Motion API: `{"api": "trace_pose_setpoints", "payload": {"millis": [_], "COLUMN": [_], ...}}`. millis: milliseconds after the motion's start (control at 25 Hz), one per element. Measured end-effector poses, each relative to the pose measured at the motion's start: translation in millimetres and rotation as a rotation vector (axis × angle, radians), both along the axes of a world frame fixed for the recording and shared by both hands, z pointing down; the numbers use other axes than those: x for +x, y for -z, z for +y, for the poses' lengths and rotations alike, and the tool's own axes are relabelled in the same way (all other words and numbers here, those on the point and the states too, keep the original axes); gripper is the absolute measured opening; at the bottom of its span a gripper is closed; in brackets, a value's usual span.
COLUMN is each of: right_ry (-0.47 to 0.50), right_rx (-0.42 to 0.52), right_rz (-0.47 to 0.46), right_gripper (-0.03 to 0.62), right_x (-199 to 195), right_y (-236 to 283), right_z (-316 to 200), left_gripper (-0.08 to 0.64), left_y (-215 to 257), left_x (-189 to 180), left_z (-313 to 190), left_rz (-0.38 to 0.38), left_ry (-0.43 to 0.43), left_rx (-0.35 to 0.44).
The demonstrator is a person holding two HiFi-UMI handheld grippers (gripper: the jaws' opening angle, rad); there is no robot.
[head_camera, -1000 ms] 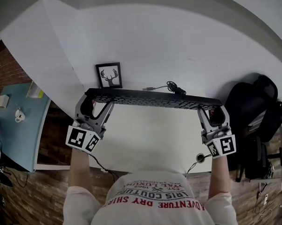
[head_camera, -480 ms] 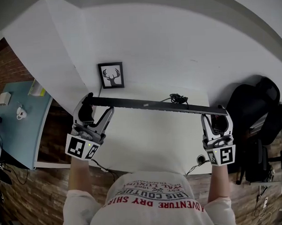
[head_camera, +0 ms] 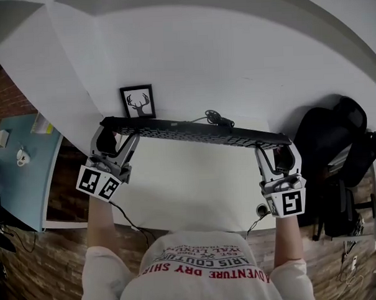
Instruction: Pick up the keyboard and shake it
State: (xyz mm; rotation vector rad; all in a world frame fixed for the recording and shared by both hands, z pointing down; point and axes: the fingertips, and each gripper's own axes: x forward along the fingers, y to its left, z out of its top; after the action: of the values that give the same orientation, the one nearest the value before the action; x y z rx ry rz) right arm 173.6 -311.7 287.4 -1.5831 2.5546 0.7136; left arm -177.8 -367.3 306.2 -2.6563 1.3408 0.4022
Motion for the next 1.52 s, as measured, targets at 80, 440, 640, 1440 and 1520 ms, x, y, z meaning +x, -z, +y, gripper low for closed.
{"api": "trace_pose_setpoints", "payload": {"millis": [80,440,640,1440,1520], "right_ry": [-0.014,-0.089,-0.1,-0.032,-0.016], "right_rx": [0.042,0.151,0.168,-0.351,-0.368], "right_rz": [-0.001,0.055,0.099,-0.037,-0.032], "right_gripper": [0.287,0.285,0.287,0.291,0.292], "right_x": [-9,-22,-25,45,45], "right_y": [8,11,9,-51,-54], "right_z": [7,41,47,-53,-58], "left_gripper": [0.342,0.342,0.342,0.341,0.341], "left_y": [0,4,-4,-25,-28], "left_x": [-5,-14,-16,40,41], "left_z": [-2,15,15,-16,-14], "left_rz": [0.012,0.002,0.014,-0.121,-0.119], "left_ry": [-0.025,-0.067,-0.091,0.045,0.06], "left_rx": [0.01,0.099,0.079,-0.129,-0.13]}}
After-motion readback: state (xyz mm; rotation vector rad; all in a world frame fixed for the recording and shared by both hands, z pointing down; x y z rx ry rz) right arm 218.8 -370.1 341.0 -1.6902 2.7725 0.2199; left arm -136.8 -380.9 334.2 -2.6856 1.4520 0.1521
